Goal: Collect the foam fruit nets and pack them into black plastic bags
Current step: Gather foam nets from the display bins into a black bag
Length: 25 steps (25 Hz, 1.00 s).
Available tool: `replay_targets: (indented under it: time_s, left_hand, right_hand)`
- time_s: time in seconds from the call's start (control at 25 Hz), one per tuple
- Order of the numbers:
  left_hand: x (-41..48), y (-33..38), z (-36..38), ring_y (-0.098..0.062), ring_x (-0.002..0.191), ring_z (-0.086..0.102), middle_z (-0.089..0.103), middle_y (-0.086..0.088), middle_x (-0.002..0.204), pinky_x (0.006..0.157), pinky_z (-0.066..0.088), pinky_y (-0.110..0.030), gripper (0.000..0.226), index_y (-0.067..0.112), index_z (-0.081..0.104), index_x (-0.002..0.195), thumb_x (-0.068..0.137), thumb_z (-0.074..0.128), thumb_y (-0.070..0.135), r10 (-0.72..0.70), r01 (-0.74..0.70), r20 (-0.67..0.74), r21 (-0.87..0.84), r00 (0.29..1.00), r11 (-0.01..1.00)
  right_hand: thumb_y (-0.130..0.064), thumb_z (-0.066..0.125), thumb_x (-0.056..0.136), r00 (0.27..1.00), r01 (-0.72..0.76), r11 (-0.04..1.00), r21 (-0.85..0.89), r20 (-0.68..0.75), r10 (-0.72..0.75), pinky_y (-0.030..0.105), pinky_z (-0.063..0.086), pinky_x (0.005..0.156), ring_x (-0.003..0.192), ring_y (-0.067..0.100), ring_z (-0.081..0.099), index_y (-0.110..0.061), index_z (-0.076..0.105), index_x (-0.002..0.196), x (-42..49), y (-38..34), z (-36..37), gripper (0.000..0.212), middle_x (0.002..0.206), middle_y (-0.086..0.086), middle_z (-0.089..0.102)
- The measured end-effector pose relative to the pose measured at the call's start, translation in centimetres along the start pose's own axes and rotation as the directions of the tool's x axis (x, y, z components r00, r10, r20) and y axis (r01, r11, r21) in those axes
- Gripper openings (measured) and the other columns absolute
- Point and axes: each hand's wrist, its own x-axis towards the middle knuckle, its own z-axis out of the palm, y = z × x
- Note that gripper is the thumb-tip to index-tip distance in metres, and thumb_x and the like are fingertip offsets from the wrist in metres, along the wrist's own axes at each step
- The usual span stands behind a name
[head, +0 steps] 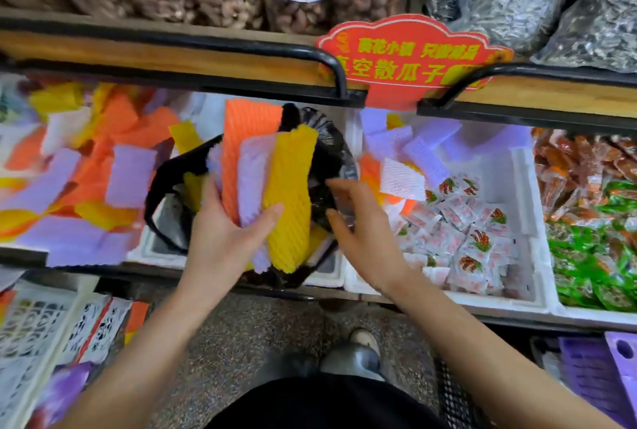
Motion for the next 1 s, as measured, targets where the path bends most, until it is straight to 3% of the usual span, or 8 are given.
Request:
replay_targets:
  time_s: [0.16,0.32,0.4,0.56,0.64,0.76,0.88,1.0]
  left_hand:
    - [0.0,-1.1,-4.6,0.03,0.077,0.047,0.049,0.024,0.094,0.063,0.033,0.004,0.059,0.015,0.039,0.111,0.064,0.073,0.03,0.032,-0.023,-0.114,0.085,0.993,0.996]
    - [0.1,-2.1,-6.7,0.03,0.08,0.046,0.046,0.028,0.103,0.067,0.032,0.006,0.076,0.014,0.039,0.123,0.063,0.08,0.039,0.019,-0.012,-0.087,0.074,0.996,0.997]
    - [0.3,-2.5,-7.3,0.025,0.081,0.047,0.051,0.017,0.103,0.067,0.034,0.003,0.077,0.014,0.041,0.12,0.06,0.072,0.051,0.018,-0.013,-0.047,0.094,0.999,0.995]
    - [1.5,-2.3,-6.6,0.003,0.09,0.044,0.047,0.0,0.108,0.071,0.033,-0.002,0.071,0.025,0.04,0.112,0.054,0.058,0.061,0.065,-0.073,0.05,0.19,0.997,0.979]
    - [2.2,-1.8,-5.0,0.003,0.1,0.042,0.046,0.009,0.111,0.077,0.031,-0.001,0.076,0.026,0.038,0.121,0.056,0.059,0.058,0.119,-0.145,0.151,0.18,0.981,0.973]
    - [2.8,-1.8,-1.8,-0.009,0.109,0.044,0.045,0.007,0.116,0.089,0.035,-0.02,0.082,0.015,0.034,0.132,0.066,0.068,0.05,0.149,-0.259,0.352,0.288,0.924,0.922]
    - [3.7,-2.8,0.0,-0.022,0.112,0.045,0.05,-0.004,0.117,0.085,0.034,-0.029,0.066,0.013,0.039,0.126,0.074,0.07,0.038,0.142,-0.407,0.492,0.489,0.859,0.772]
    - [4.8,-4.6,-0.3,-0.026,0.12,0.042,0.048,-0.007,0.124,0.092,0.036,-0.035,0.061,0.016,0.038,0.123,0.075,0.063,0.044,-0.028,-0.482,0.62,0.636,0.784,0.602]
  right_hand:
    - [-0.011,0.058,0.09,0.976,-0.08,0.964,-0.253,0.179,0.127,0.012,0.025,0.103,0.127,0.014,0.036,0.0,0.028,0.14,4.5,0.2,5.2,0.059,0.138,0.012,0.04]
    - [-0.029,0.051,0.093,0.931,-0.04,0.603,-0.797,0.189,0.311,0.034,0.025,0.106,0.125,0.031,0.042,-0.005,0.035,0.133,6.5,1.0,7.5,0.05,0.129,0.017,0.051]
    - [-0.03,0.05,0.092,0.958,-0.09,0.66,-0.746,0.116,0.262,0.035,0.039,0.084,0.107,0.032,0.055,-0.011,0.047,0.119,5.8,0.3,6.8,0.033,0.11,0.013,0.062]
    - [-0.033,0.051,0.093,0.975,-0.216,0.779,-0.589,-0.087,0.205,0.032,0.035,0.057,0.08,0.031,0.06,-0.017,0.052,0.093,3.3,-1.9,2.6,0.017,0.079,0.005,0.061]
    - [-0.03,0.053,0.093,0.965,-0.255,0.839,-0.481,-0.18,0.19,0.034,0.04,0.059,0.075,0.025,0.058,-0.017,0.057,0.095,2.6,-2.9,0.3,0.013,0.078,0.0,0.062]
    - [-0.023,0.058,0.091,0.952,-0.242,0.906,-0.347,-0.263,0.154,0.036,0.048,0.07,0.078,0.02,0.062,-0.016,0.064,0.097,2.2,-3.5,-1.7,0.011,0.079,-0.002,0.065]
    - [-0.022,0.059,0.09,0.927,-0.281,0.941,-0.189,-0.308,0.215,0.044,0.052,0.077,0.075,0.02,0.064,-0.025,0.063,0.083,2.1,-3.4,-2.4,0.009,0.074,-0.003,0.068]
    - [-0.019,0.058,0.091,0.906,-0.302,0.952,-0.05,-0.326,0.27,0.049,0.055,0.076,0.067,0.018,0.066,-0.03,0.06,0.076,2.0,-3.8,-3.0,0.018,0.069,-0.007,0.067]
